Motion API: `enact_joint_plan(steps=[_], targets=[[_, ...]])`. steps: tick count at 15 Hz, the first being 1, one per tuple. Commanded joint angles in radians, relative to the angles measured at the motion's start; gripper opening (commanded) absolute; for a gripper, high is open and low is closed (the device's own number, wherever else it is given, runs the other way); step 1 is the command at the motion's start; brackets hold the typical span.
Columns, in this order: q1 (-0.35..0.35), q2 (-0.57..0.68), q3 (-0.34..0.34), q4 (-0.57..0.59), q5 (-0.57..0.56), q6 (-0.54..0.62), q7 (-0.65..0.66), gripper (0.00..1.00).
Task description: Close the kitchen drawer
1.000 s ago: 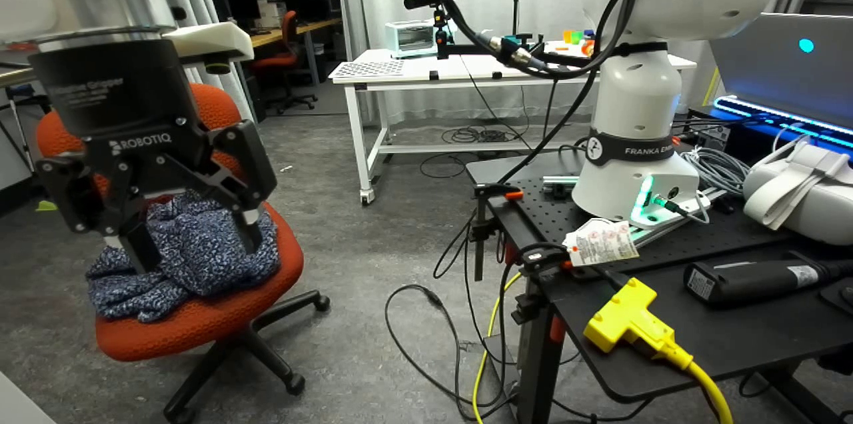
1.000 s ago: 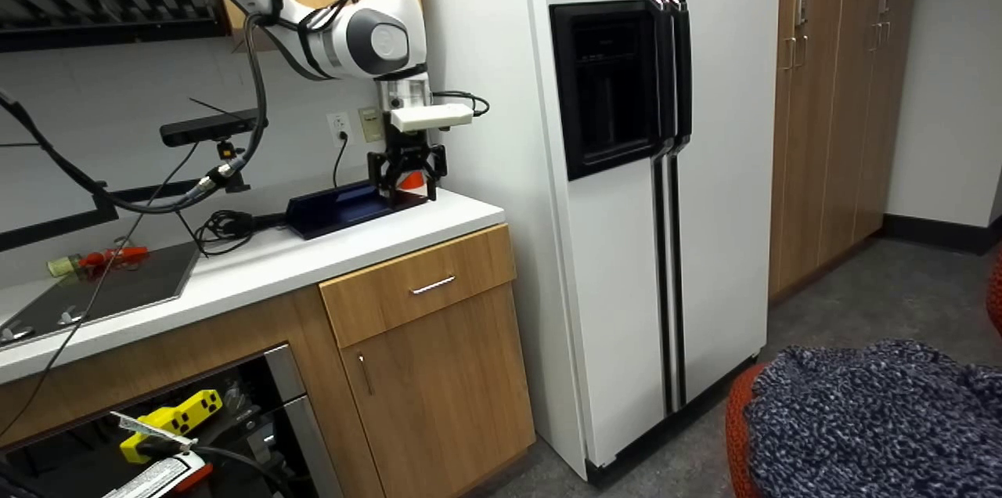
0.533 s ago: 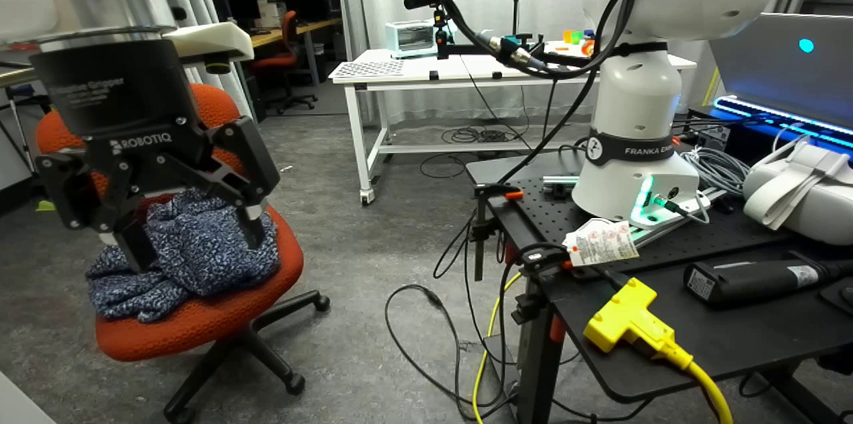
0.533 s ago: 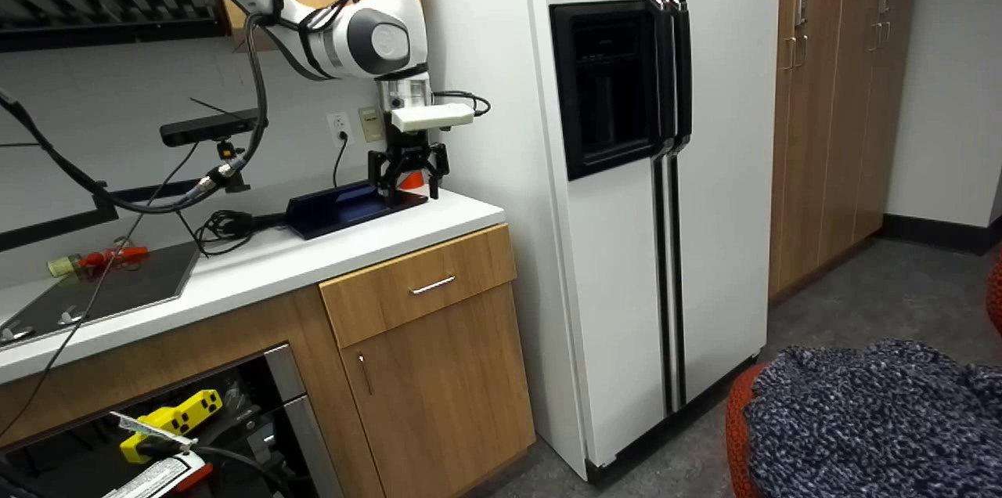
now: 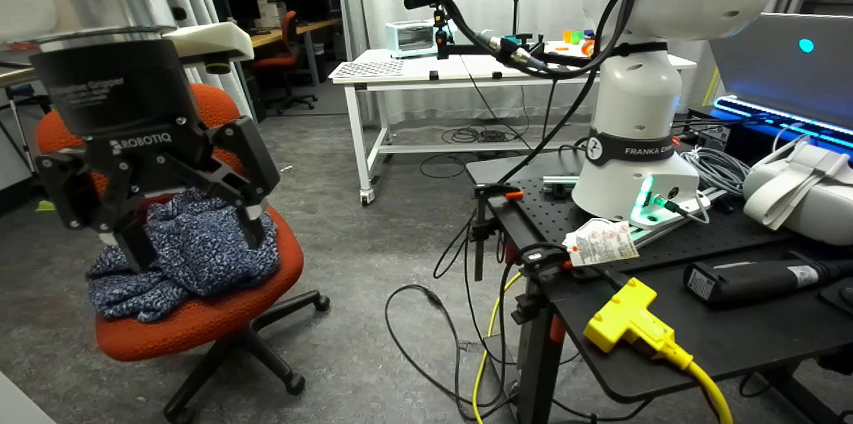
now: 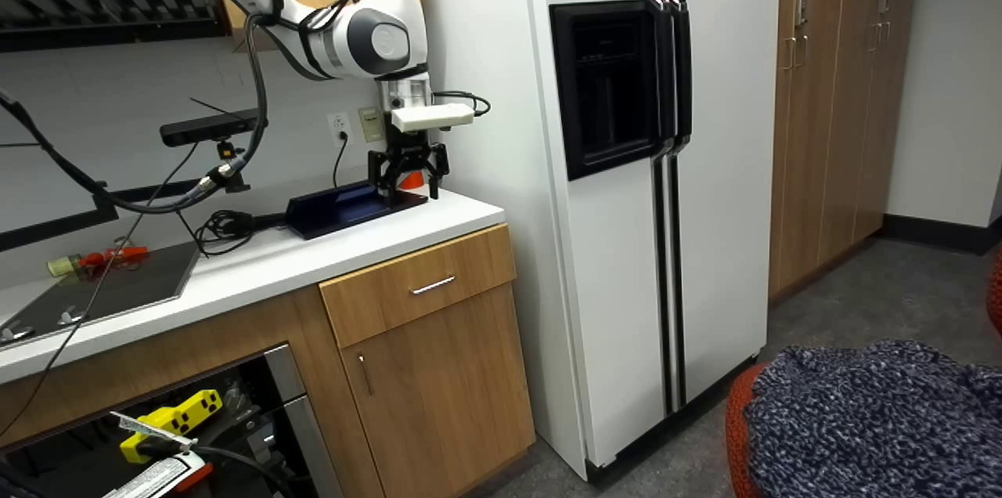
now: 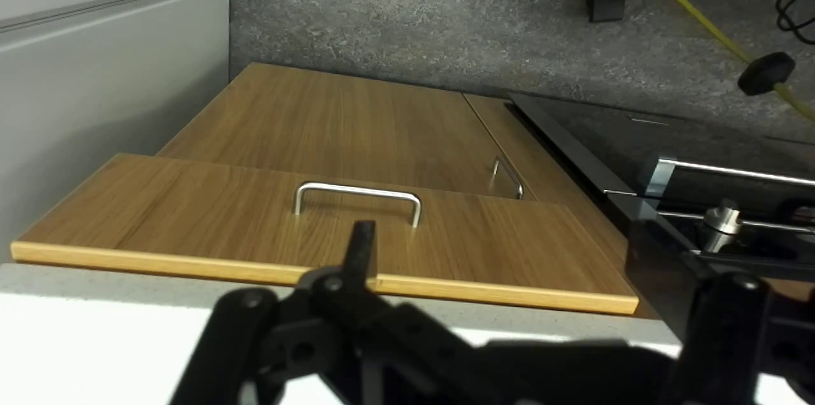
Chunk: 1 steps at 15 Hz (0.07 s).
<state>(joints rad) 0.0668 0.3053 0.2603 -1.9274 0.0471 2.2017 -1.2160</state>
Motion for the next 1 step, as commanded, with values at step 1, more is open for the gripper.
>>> enact_joint_plan(steps=[1], targets=[[0.013,0.0,-0.013,0.002,0.005,-0.002,-0.002,1.0]])
